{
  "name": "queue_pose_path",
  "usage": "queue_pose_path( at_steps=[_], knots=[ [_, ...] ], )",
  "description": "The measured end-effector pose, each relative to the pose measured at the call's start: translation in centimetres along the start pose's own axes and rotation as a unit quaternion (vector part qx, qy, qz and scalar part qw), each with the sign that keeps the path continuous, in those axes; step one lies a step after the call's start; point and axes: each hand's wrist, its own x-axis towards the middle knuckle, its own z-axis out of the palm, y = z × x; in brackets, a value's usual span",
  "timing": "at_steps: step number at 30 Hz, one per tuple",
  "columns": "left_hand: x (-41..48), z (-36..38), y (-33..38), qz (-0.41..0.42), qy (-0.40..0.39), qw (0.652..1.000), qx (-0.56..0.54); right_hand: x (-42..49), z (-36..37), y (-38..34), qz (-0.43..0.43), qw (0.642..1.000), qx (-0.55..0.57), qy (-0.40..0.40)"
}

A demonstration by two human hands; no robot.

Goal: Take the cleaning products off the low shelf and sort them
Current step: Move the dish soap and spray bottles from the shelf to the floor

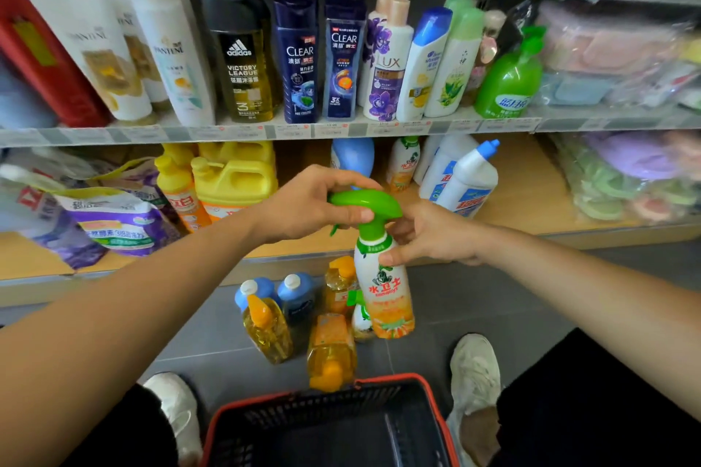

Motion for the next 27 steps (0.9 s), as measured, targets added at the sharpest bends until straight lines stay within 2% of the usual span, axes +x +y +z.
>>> queue_pose_path(
  at_steps=[2,4,8,12,14,17,20,24,27],
  knots=[
    [-0.4,-0.4,0.6,-0.011,0.029,0.999,-0.036,-0.8,1.5,-0.2,0.005,0.994,0.109,0.02],
    [-1.0,-0.9,0.7,-0.033,0.071,0.994,-0.08,-1.1,3.3,-0.2,0.009,0.985,0.167,0.047],
    [-2.0,-2.2,0.5,-0.052,0.161,0.973,-0.159,-0.1,6.0,-0.3,-0.026,0.988,0.117,0.098],
    [-2.5,-2.4,0.3,-0.044,0.2,0.942,-0.267,0.7,5.6,-0.7,-0.037,0.976,0.164,0.136],
    [-2.6,-2.2,0.1,-0.054,0.189,0.933,-0.3,1.0,5.6,-1.0,-0.041,0.967,0.218,0.127],
    [-2.8,-1.1,-0.3,-0.074,0.18,0.939,-0.285,1.5,6.0,-1.4,-0.04,0.949,0.296,0.101],
    [-3.0,-0.2,-0.4,-0.064,0.176,0.931,-0.313,1.9,6.3,-1.8,-0.038,0.936,0.344,0.066],
    [-2.9,-0.6,-0.3,-0.029,0.262,0.916,-0.303,2.1,6.1,-2.0,-0.048,0.931,0.359,0.03],
    [-3.1,-1.5,0.0,-0.001,0.285,0.916,-0.284,2.3,5.9,-2.0,-0.053,0.936,0.346,0.029]
  ],
)
